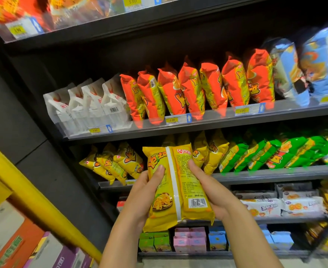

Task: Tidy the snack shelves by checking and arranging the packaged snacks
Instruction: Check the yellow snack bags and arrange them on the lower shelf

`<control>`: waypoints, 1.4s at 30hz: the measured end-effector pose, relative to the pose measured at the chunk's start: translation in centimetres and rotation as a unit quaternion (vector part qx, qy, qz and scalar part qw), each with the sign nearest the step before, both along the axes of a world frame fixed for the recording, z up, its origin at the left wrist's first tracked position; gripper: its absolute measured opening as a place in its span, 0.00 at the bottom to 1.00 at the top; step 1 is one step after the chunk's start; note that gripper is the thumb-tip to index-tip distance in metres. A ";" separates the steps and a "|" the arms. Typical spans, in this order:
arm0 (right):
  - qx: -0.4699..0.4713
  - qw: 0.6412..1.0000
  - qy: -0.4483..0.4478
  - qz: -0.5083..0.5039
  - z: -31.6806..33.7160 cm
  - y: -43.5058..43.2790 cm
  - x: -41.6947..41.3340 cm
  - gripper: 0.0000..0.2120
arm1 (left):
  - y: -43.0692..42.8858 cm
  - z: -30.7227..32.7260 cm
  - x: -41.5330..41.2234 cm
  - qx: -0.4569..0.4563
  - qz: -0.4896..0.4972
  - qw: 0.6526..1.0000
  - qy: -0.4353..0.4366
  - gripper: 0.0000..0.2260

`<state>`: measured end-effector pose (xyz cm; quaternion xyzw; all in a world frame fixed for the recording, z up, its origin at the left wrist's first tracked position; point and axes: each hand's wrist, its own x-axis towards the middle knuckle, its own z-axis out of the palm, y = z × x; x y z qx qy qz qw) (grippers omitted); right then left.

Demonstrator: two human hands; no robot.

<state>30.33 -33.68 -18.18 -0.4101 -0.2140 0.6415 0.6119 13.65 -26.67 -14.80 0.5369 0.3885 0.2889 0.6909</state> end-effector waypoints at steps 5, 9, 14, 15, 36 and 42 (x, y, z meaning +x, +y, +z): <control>0.015 0.997 0.074 0.003 -0.5 0.5 -0.4 0.25 | 0.2 0.0 -0.2 0.066 0.029 0.997 0.023 0.29; 0.011 0.999 0.011 -0.034 -0.9 0.8 -0.5 0.24 | 0.9 -0.1 -0.6 0.205 0.119 0.964 0.122 0.31; 0.051 0.990 -0.081 -0.103 -0.6 1.2 -1.5 0.19 | 0.3 0.1 0.1 0.251 0.067 0.959 0.116 0.16; 0.062 0.988 -0.093 -0.108 -0.5 1.3 -1.7 0.19 | 0.0 0.1 0.3 0.246 0.042 0.961 0.118 0.16; 0.061 0.975 -0.155 -0.149 -1.8 1.0 0.6 0.23 | 0.0 0.2 -0.2 0.079 0.071 0.992 0.071 0.30; 0.082 0.994 -0.044 -0.058 -1.5 0.3 0.5 0.21 | -0.1 0.3 -0.1 0.026 -0.004 1.000 -0.014 0.20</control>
